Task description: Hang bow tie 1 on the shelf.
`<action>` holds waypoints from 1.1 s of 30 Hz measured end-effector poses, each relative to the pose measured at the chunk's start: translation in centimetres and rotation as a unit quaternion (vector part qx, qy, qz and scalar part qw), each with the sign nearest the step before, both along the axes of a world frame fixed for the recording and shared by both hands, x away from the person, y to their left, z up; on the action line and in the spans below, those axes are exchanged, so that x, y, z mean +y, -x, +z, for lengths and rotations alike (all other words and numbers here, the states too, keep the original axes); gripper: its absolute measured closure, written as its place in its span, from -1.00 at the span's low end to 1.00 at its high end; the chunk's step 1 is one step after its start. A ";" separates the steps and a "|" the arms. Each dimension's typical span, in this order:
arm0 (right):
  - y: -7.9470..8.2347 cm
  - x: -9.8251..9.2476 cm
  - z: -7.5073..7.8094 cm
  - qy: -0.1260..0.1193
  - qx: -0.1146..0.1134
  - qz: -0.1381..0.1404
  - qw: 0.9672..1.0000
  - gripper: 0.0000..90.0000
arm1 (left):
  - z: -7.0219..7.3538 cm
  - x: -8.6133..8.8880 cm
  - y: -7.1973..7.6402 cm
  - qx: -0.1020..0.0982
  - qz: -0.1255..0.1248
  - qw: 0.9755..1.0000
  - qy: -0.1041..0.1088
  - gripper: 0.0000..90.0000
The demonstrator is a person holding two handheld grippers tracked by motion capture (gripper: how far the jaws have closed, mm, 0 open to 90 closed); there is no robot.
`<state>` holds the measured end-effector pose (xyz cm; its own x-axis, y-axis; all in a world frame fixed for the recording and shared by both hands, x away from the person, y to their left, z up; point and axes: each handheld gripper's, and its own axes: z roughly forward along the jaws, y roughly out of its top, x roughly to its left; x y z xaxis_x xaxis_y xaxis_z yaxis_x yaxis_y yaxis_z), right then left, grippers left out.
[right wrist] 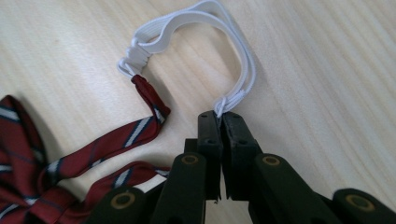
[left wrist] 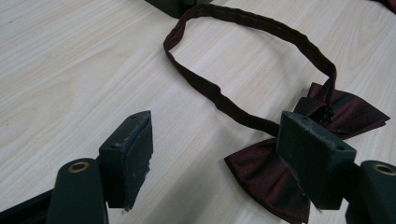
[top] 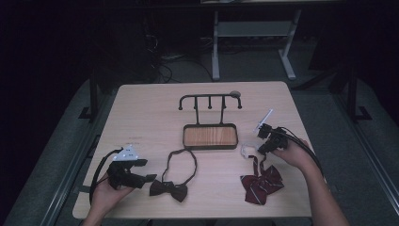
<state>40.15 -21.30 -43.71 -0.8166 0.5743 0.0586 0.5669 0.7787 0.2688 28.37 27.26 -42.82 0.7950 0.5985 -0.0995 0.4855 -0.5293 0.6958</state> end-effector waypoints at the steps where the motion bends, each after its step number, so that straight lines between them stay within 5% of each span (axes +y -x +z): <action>1: 0.1 0.0 0.2 -0.002 0.000 0.001 1.000 0.92 | 0.0 0.0 0.0 0.000 -0.001 1.000 -0.001 -0.40; 33: 3.9 0.3 8.8 -0.053 -0.013 0.094 0.994 0.92 | -0.2 -0.1 0.0 0.004 0.001 1.000 0.005 -0.40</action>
<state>36.21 -20.95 -34.89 -0.9107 0.4036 0.0877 0.4061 0.8362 0.3685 28.35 27.13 -43.00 0.7927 0.5992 -0.1124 0.4929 -0.5213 0.6966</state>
